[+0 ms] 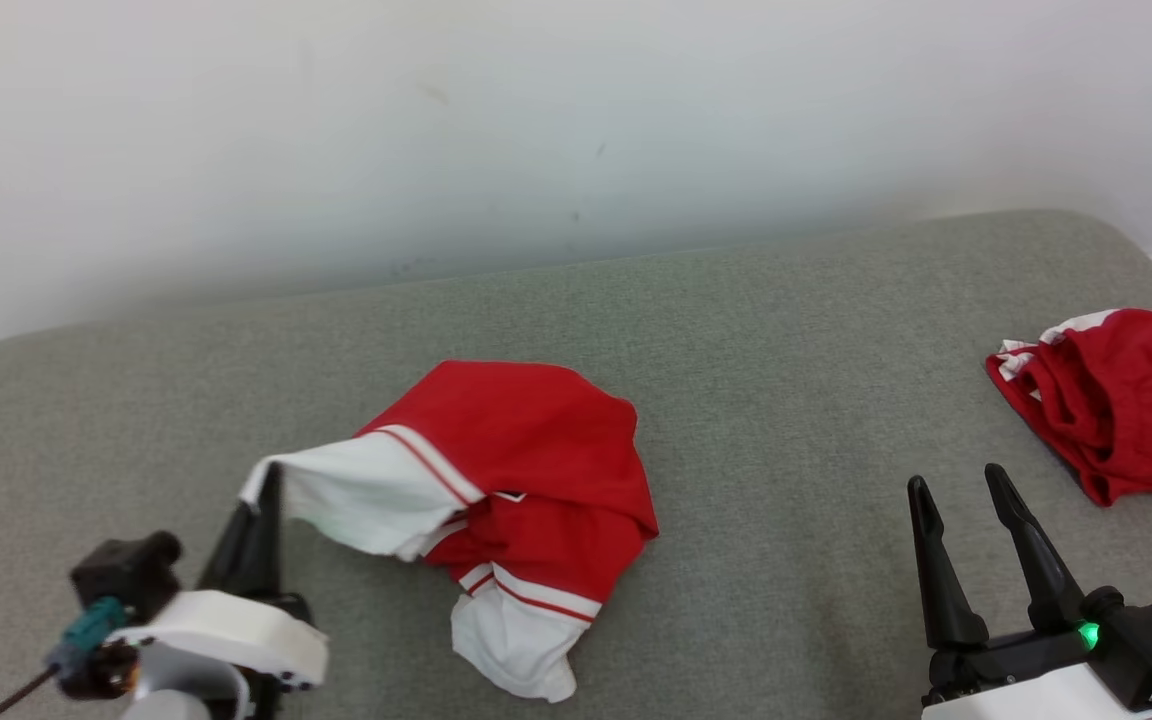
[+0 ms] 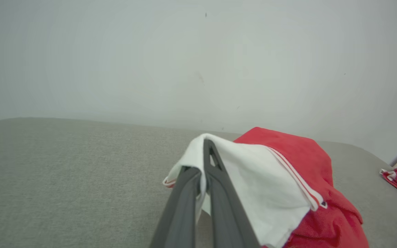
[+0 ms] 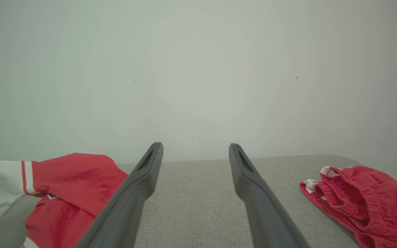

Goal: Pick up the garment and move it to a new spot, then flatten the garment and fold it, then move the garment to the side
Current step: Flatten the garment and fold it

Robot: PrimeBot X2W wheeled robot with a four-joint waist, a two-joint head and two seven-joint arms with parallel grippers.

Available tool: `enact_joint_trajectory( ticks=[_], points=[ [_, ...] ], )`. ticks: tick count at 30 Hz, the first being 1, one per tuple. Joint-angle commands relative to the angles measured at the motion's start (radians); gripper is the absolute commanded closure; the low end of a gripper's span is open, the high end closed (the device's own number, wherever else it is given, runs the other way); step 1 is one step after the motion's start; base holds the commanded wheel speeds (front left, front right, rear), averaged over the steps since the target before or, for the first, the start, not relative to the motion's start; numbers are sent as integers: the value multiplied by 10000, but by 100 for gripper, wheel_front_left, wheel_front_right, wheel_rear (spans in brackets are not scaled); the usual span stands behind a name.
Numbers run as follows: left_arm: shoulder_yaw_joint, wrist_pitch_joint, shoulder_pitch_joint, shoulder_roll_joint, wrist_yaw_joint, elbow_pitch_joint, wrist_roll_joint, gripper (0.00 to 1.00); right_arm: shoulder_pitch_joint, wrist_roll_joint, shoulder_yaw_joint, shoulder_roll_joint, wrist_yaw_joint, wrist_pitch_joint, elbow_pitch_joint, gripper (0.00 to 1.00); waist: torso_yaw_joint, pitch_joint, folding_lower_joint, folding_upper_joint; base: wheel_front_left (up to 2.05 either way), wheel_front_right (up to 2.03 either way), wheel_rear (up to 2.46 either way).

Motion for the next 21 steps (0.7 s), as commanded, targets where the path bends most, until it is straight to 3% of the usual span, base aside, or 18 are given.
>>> enact_joint_trajectory(
  ticks=[1,9,14,19,20,21],
  points=[
    [159,21,141,155,114,-46,-79,100,133,4,-28,-99,-24,8,-1,0,86,-15,0,0,0,0,0],
    [1100,220,520,881,764,289,-364,100,113,-27,24,-184,-24,8,5,0,488,99,0,0,0,0,0],
    [1388,135,728,1187,823,863,-478,100,41,-39,41,-254,-24,8,17,0,642,157,0,0,0,0,0],
    [1422,0,898,1075,925,1311,-531,100,26,-50,-18,-326,-24,9,8,0,783,187,0,0,0,0,0],
    [1409,-14,915,1057,891,1431,-530,96,27,-57,-6,-340,-24,9,34,0,803,180,0,0,0,0,0],
    [1385,-23,907,1006,855,1537,-566,73,31,-64,2,-342,-24,9,64,0,829,161,0,0,0,0,0]
  ],
)
